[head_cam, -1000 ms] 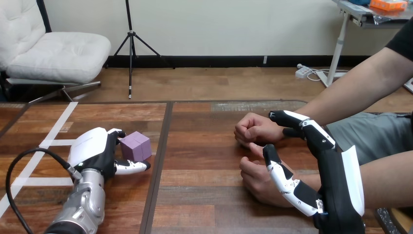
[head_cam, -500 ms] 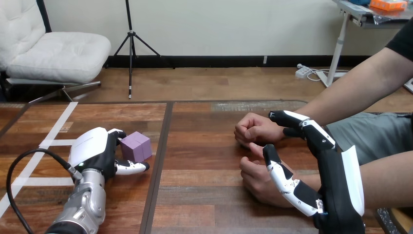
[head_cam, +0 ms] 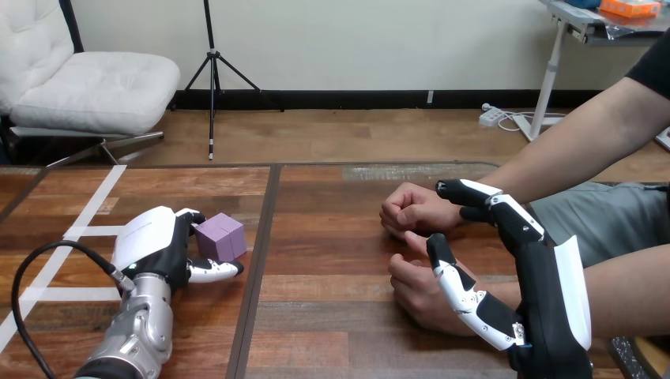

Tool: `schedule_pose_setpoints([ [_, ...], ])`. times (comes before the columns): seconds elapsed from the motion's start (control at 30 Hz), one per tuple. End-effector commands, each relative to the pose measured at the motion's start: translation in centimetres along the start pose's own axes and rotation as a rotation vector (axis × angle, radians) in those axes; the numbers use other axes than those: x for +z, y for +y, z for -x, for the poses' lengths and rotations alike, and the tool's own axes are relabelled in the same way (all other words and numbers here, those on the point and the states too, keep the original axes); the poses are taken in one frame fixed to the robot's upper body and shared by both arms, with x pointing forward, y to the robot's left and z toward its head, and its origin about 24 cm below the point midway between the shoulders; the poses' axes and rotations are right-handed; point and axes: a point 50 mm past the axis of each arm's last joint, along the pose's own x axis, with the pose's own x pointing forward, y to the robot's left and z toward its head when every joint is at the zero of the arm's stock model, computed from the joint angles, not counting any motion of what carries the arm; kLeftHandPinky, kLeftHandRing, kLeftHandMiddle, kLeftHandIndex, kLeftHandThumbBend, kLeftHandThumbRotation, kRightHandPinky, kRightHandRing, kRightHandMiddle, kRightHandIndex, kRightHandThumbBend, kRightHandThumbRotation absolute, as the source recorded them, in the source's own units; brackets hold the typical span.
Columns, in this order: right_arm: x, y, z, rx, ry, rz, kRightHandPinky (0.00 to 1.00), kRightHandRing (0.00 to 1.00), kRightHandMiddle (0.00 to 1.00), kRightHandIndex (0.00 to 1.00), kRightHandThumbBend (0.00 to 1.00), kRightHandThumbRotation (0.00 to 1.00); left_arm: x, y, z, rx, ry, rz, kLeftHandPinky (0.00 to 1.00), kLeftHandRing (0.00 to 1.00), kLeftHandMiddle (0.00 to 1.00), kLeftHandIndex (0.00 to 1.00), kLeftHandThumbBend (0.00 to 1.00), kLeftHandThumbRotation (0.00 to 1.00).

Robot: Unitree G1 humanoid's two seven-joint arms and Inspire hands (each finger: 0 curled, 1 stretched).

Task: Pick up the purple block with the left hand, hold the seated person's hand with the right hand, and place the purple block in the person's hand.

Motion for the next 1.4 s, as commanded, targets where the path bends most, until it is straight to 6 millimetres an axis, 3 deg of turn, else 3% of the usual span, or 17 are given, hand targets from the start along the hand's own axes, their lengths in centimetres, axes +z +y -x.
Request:
schedule_pose_setpoints([
  [0.0,1.12,-0.44,-1.35,-0.043,-0.088,-0.005,0.72,0.75,0.74,0.71,0.38,0.25,2.56,2.12,-1.38,0.07,-0.06,0.029,0.67,0.75,0.79,0.79,0.78,0.33],
  [0.53,1.1,-0.62,-1.3,-0.042,-0.083,-0.002,0.71,0.75,0.74,0.71,0.38,0.25,2.6,1.92,-1.38,0.059,-0.047,0.027,0.67,0.76,0.8,0.8,0.8,0.36],
  [1.37,1.11,-0.65,-1.3,-0.039,-0.085,0.0,0.7,0.75,0.73,0.71,0.38,0.25,3.22,1.76,-1.6,0.043,-0.003,0.069,0.68,0.78,0.82,0.83,0.89,0.48],
])
